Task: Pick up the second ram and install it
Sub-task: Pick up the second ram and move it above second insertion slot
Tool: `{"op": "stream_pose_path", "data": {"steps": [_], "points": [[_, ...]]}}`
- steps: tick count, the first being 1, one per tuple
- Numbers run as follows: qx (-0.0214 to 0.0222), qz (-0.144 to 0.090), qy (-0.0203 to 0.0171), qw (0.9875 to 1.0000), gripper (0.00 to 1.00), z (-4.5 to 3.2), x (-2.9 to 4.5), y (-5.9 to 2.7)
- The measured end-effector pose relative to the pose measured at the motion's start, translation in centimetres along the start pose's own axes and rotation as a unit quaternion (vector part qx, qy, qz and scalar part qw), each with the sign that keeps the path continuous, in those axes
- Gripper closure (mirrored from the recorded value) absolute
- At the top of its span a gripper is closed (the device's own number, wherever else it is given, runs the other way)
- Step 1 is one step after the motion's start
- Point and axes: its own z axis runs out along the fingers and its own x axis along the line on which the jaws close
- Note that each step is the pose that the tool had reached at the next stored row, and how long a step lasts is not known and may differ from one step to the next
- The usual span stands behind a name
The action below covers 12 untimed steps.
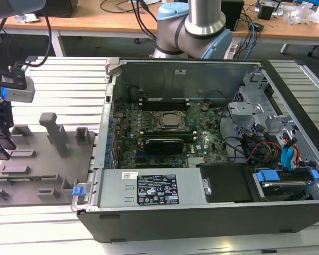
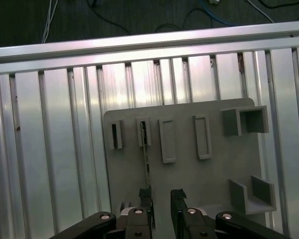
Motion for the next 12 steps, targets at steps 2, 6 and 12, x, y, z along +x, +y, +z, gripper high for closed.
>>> {"op": "stream_pose_path", "data": {"steps": [2, 6, 12], "points": [[0.0000, 0.000, 0.0000, 1.0000, 0.70, 0.18, 0.02, 0.00], [0.0000, 0.000, 0.0000, 1.0000, 0.70, 0.59, 0.06, -0.02], [0.0000, 0.000, 0.0000, 1.0000, 0.70, 1.19, 0.10, -0.03]]}}
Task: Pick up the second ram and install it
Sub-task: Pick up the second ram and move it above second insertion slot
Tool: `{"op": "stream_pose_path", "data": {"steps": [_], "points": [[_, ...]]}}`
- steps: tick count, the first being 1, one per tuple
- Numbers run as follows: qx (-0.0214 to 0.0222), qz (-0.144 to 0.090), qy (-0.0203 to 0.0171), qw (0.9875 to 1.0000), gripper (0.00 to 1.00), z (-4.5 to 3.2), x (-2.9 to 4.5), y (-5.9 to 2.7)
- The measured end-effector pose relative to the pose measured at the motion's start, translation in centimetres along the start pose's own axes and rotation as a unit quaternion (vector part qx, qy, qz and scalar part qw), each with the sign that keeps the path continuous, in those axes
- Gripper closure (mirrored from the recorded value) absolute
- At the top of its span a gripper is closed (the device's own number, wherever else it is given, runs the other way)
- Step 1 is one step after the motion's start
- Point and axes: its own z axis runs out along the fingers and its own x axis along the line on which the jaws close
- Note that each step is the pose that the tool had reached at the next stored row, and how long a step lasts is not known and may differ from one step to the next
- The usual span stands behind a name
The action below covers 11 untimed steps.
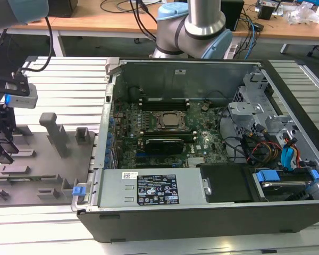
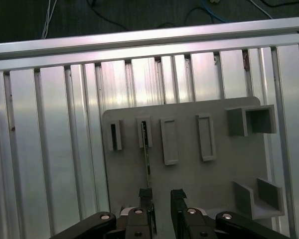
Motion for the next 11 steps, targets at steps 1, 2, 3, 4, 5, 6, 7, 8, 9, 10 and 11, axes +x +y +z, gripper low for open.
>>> {"op": "stream_pose_path", "data": {"steps": [1, 2, 3, 4, 5, 6, 7, 8, 9, 10, 11], "points": [[0.0000, 0.000, 0.0000, 1.0000, 0.70, 0.09, 0.01, 0.00], [0.0000, 0.000, 0.0000, 1.0000, 0.70, 0.16, 0.01, -0.01], [0.0000, 0.000, 0.0000, 1.0000, 0.70, 0.23, 0.01, -0.01], [0.0000, 0.000, 0.0000, 1.0000, 0.70, 0.33, 0.02, -0.01], [0.0000, 0.000, 0.0000, 1.0000, 0.70, 0.38, 0.02, -0.01], [0.0000, 0.000, 0.0000, 1.0000, 0.70, 0.45, 0.03, -0.01], [0.0000, 0.000, 0.0000, 1.0000, 0.70, 0.53, 0.03, -0.02], [0.0000, 0.000, 0.0000, 1.0000, 0.70, 0.59, 0.03, -0.02], [0.0000, 0.000, 0.0000, 1.0000, 0.70, 0.69, 0.04, -0.02], [0.0000, 0.000, 0.0000, 1.0000, 0.70, 0.78, 0.04, -0.02], [0.0000, 0.000, 0.0000, 1.0000, 0.70, 0.86, 0.04, -0.02]]}}
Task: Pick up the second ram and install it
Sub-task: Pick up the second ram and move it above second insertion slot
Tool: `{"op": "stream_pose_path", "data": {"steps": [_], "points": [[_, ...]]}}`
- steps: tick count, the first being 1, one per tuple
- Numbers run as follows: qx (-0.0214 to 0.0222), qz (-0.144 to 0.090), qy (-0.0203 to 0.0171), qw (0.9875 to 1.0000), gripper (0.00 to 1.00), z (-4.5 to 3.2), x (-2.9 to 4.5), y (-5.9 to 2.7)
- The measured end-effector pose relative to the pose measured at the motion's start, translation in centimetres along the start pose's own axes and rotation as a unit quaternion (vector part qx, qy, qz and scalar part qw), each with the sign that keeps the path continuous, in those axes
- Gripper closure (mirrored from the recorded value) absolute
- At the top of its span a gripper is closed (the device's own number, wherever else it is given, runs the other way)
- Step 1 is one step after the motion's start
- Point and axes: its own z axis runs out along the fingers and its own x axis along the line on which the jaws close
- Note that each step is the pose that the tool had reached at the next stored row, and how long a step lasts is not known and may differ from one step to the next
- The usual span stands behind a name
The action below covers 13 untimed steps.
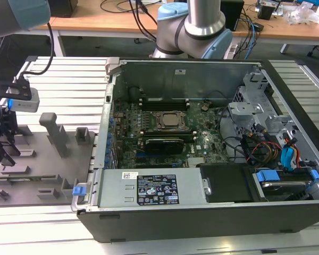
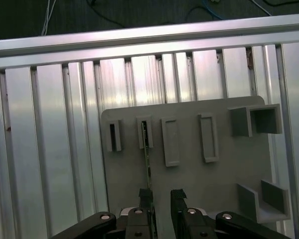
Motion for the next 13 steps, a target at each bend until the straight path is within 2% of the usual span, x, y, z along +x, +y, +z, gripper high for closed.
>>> {"op": "stream_pose_path", "data": {"steps": [13], "points": [[0.0000, 0.000, 0.0000, 1.0000, 0.70, 0.91, 0.02, -0.02]]}}
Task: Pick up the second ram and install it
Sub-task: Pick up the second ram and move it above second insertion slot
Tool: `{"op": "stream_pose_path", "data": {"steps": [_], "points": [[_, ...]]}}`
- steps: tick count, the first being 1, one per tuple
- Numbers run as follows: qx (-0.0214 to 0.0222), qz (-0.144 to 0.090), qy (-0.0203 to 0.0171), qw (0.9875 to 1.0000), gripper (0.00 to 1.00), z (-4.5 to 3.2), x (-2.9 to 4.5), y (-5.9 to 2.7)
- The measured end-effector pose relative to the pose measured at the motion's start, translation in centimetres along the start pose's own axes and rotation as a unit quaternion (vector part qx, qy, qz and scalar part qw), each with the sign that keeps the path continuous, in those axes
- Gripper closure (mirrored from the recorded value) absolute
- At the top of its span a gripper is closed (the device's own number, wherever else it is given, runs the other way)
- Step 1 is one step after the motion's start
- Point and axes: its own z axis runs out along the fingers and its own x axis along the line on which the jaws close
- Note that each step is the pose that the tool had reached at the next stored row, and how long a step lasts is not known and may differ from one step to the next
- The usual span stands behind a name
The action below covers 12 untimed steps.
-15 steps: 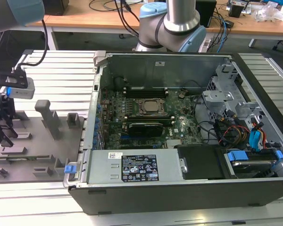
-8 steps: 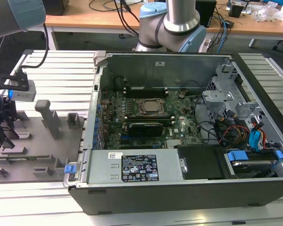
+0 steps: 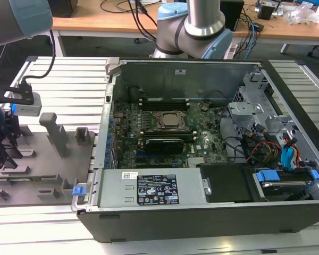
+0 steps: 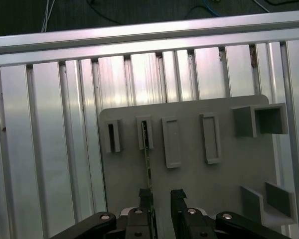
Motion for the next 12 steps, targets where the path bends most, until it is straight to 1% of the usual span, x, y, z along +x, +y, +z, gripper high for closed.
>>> {"op": "stream_pose_path", "data": {"steps": [3, 9, 12], "points": [[0.0000, 0.000, 0.0000, 1.0000, 0.70, 0.20, 0.00, 0.00], [-0.0001, 0.000, 0.0000, 1.0000, 0.70, 1.23, 0.20, -0.05], [0.0000, 0.000, 0.0000, 1.0000, 0.70, 1.48, 0.22, -0.05]]}}
